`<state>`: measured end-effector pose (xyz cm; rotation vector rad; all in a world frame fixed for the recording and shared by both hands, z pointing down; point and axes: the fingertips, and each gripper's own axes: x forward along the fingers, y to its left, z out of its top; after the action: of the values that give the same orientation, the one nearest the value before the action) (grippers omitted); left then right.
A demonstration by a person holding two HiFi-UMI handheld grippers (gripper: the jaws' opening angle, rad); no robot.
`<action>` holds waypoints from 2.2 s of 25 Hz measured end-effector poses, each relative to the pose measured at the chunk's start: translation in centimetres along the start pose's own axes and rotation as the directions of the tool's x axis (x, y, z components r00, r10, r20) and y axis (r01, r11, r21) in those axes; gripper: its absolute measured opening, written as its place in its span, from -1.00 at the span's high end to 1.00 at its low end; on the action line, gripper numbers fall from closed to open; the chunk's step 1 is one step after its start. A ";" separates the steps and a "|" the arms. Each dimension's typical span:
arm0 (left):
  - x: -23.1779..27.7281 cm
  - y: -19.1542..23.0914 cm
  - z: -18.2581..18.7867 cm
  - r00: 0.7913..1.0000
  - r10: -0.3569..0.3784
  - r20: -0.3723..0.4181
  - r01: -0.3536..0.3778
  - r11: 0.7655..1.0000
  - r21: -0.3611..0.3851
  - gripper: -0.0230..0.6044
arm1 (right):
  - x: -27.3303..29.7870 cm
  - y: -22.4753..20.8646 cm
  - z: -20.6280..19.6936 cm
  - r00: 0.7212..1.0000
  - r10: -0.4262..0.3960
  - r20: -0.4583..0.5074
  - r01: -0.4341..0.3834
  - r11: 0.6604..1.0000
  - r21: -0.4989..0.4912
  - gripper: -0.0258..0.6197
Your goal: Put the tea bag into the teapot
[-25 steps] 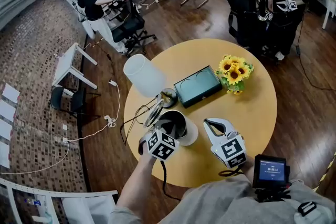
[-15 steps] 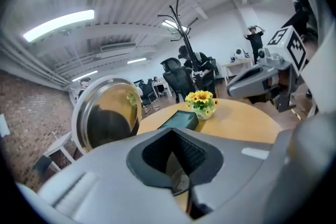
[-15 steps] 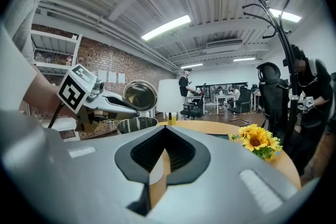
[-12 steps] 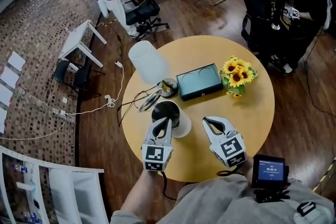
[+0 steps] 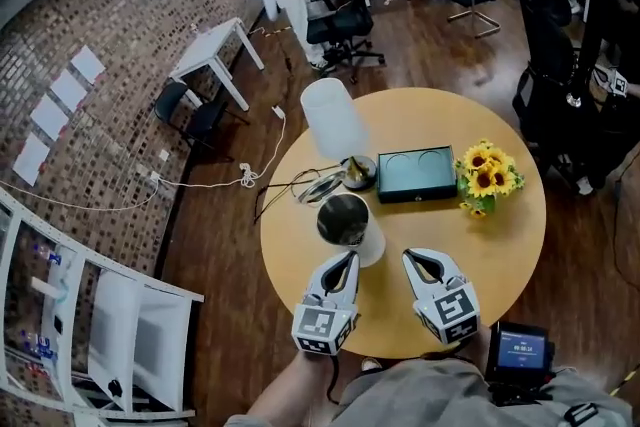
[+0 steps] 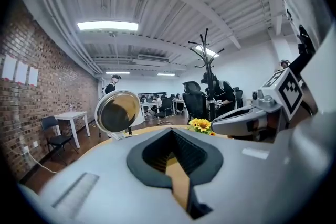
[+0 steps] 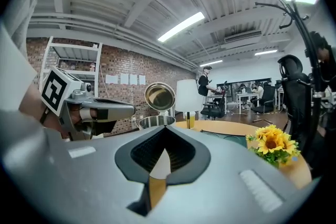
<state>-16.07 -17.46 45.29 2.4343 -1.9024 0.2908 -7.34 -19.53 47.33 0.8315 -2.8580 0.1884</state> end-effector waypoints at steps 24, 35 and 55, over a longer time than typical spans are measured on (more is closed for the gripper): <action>-17.1 -7.8 -2.0 0.969 -0.218 0.117 0.235 0.959 -0.158 0.92 | -11.6 15.3 -2.7 0.980 -0.195 -0.048 0.193 0.980 -0.040 0.90; -21.0 -13.4 -1.7 0.961 -0.245 0.132 0.266 0.947 -0.179 0.92 | -17.1 18.2 -3.5 0.980 -0.189 -0.057 0.187 0.982 -0.029 0.90; -20.4 -15.6 -2.2 0.979 -0.178 0.102 0.197 0.954 -0.224 0.92 | -19.4 16.1 -3.7 0.985 -0.165 -0.049 0.163 0.986 -0.039 0.90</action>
<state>-5.97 6.23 45.29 2.4738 -1.6088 -0.0376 0.60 4.64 46.09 1.0337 -2.7202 0.1377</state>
